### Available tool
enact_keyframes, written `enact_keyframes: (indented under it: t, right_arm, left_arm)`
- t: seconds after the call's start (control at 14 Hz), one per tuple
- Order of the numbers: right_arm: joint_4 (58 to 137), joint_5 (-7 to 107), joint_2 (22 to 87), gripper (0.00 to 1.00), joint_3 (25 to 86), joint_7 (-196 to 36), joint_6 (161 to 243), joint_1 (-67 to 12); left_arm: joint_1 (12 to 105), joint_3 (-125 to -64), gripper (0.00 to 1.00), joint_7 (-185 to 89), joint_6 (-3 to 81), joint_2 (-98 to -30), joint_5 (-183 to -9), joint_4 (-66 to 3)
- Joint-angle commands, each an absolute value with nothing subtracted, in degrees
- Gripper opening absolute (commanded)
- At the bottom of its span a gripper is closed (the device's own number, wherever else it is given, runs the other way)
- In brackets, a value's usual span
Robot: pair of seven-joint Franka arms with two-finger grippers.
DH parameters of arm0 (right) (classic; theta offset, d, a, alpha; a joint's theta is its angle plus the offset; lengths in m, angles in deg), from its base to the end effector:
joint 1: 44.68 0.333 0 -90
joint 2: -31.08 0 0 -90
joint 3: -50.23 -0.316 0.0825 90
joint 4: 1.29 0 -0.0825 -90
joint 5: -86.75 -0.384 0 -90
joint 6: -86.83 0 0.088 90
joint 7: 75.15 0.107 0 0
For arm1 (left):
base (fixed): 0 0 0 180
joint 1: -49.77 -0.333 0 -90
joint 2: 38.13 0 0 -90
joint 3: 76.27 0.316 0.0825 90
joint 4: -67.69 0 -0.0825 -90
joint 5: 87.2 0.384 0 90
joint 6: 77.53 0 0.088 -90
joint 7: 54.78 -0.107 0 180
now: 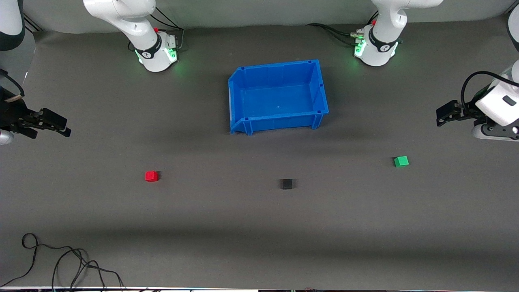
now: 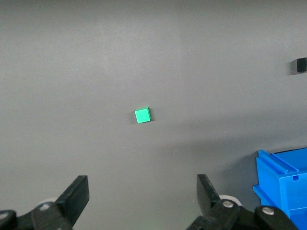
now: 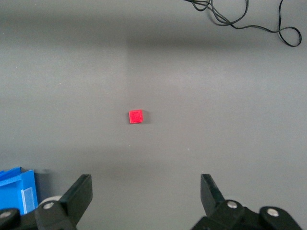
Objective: Attach green and red cubes to black cube
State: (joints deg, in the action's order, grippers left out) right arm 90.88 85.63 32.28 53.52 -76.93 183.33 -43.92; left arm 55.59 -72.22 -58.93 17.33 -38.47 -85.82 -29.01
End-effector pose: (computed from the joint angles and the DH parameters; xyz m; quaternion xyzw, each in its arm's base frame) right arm 0.5705 -0.0230 0.6050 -0.9996 0.0074 -0.0277 0.0081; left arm 0.5593 -0.0150 0.5731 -0.9983 0.0529 0.0193 0.0118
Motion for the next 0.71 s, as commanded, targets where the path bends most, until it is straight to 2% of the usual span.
enact_keyframes:
  t: [0.0,0.64]
  right_arm:
    - [89.6,86.1,32.5,1.0,53.7,-68.8,182.8,-43.5]
    - [87.6,83.5,34.6,1.0,53.6,-14.7,181.6,-42.8]
  left_arm:
    - [55.2,-72.7,1.0,-59.5,16.8,-38.1,-85.8,-29.1]
    - [52.4,-72.5,1.0,-59.4,17.3,-39.2,-85.9,-30.0]
